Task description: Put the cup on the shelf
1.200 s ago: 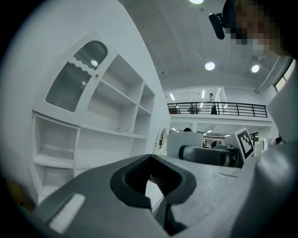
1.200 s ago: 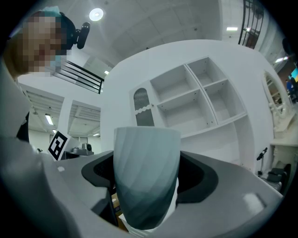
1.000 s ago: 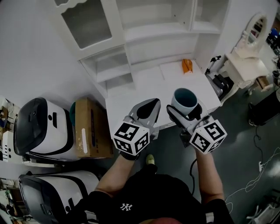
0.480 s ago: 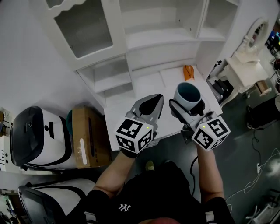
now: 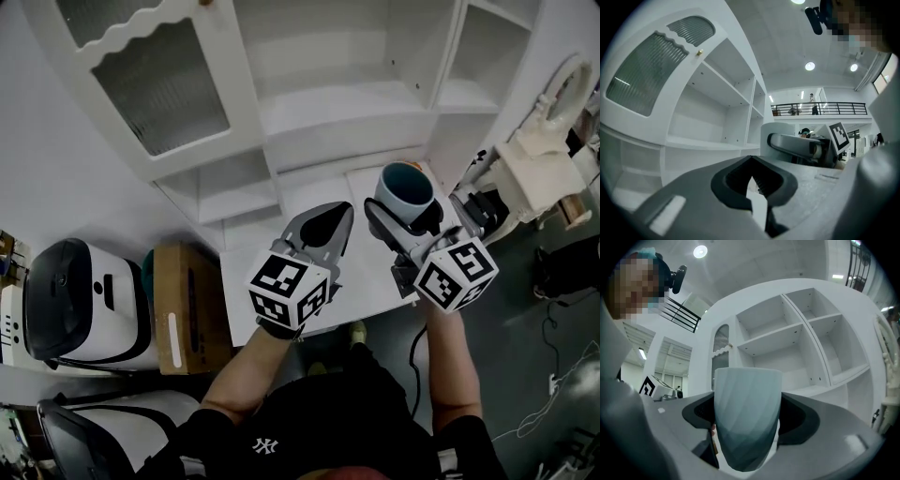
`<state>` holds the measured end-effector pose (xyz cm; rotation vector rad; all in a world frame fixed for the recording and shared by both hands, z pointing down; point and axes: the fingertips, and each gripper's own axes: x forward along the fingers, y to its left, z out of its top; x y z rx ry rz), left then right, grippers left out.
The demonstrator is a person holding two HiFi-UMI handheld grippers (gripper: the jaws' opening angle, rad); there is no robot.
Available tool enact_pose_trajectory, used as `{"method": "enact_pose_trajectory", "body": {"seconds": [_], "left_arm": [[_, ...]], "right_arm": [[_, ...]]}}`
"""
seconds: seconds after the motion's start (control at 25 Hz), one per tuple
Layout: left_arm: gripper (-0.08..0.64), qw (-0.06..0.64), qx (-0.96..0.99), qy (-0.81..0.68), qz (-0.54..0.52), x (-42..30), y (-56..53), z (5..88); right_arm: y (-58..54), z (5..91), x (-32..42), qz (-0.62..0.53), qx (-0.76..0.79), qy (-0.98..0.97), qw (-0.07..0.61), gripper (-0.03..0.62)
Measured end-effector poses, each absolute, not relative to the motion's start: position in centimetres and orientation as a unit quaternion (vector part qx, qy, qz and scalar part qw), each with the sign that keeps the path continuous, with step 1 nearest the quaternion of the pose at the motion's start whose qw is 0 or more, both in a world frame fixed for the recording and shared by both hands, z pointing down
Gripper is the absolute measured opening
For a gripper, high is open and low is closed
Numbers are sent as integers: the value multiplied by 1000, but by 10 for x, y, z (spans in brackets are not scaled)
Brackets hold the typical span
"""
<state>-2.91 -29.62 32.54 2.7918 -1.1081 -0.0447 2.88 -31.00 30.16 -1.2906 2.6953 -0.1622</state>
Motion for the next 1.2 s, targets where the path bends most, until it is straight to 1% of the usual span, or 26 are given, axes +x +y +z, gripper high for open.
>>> {"method": "enact_pose_trajectory", "body": {"seconds": [0.4,0.64,0.84,1.2], "left_arm": [[0,60,919,-390,-18,19,-379,310],[0,49,911,-409,-28,26,-403,297],[0,52,902,-428,-26,35,-431,301],[0,57,885,-461,-26,30,-462,305]], "right_arm": [[-415,267,81,-24,-423,903,71,397],[-463,248,87,0,-441,896,59,397],[-513,248,96,1,-449,892,57,397],[-575,246,94,13,-463,886,34,397]]}}
